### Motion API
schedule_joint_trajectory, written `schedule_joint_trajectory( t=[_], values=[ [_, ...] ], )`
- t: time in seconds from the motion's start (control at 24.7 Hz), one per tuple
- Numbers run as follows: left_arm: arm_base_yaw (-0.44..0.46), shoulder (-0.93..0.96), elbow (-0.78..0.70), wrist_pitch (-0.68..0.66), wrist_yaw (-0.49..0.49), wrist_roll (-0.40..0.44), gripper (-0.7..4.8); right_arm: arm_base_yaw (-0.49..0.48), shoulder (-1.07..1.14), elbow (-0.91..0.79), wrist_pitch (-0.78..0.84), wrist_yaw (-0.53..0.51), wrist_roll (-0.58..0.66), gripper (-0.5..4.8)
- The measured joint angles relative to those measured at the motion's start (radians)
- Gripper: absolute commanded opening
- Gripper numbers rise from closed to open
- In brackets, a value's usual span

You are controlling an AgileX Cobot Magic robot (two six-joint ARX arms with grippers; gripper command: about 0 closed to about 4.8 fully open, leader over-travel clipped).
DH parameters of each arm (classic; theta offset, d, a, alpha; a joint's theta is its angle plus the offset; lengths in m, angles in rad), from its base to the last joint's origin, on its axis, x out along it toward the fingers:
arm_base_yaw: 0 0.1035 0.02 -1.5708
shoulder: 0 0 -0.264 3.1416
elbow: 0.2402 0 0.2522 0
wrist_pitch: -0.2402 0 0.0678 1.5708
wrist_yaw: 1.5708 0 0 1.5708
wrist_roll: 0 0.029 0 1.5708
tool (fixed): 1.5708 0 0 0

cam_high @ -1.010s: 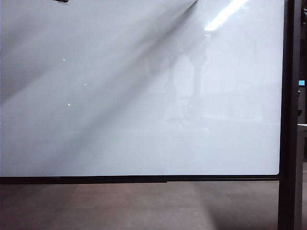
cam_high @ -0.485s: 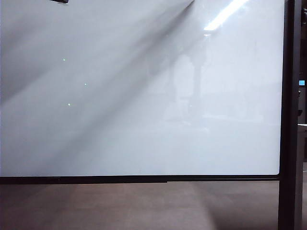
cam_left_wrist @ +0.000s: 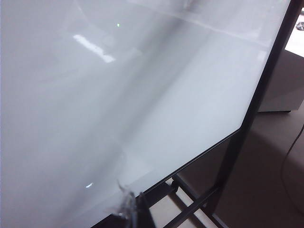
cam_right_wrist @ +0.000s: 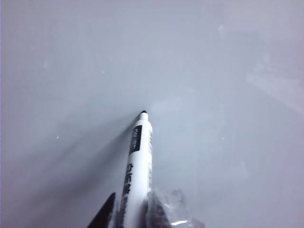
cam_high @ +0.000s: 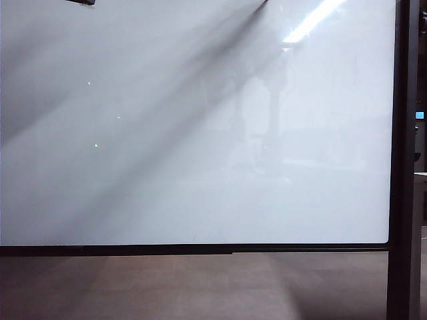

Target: Reach to the right to find the marker pen, pick it up, and write the number 2 on the whiteboard.

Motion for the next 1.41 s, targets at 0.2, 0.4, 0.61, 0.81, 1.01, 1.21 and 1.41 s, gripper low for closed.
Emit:
schedule_joint_trajectory(
  t=[0.2,0.4,0.61,0.81,1.01,1.21,1.41],
  values=[
    [0.000,0.000,0.000,0.000,0.000,0.000,-0.05,0.000,0.003,0.000,0.000,0.000,0.000,-0.01],
    [0.000,0.000,0.000,0.000,0.000,0.000,-0.05,0.000,0.003,0.000,0.001,0.000,0.000,-0.01],
    [0.000,0.000,0.000,0.000,0.000,0.000,-0.05,0.000,0.003,0.000,0.001,0.000,0.000,-0.01],
    [0.000,0.000,0.000,0.000,0.000,0.000,-0.05,0.000,0.003,0.000,0.000,0.000,0.000,-0.01],
    [0.000,0.000,0.000,0.000,0.000,0.000,-0.05,0.000,0.003,0.000,0.000,0.005,0.000,-0.01],
    [0.000,0.000,0.000,0.000,0.000,0.000,-0.05,0.000,0.003,0.000,0.002,0.026,0.000,-0.01],
    [0.000,0.000,0.000,0.000,0.000,0.000,-0.05,0.000,0.003,0.000,0.004,0.035,0.000,-0.01]
  ],
)
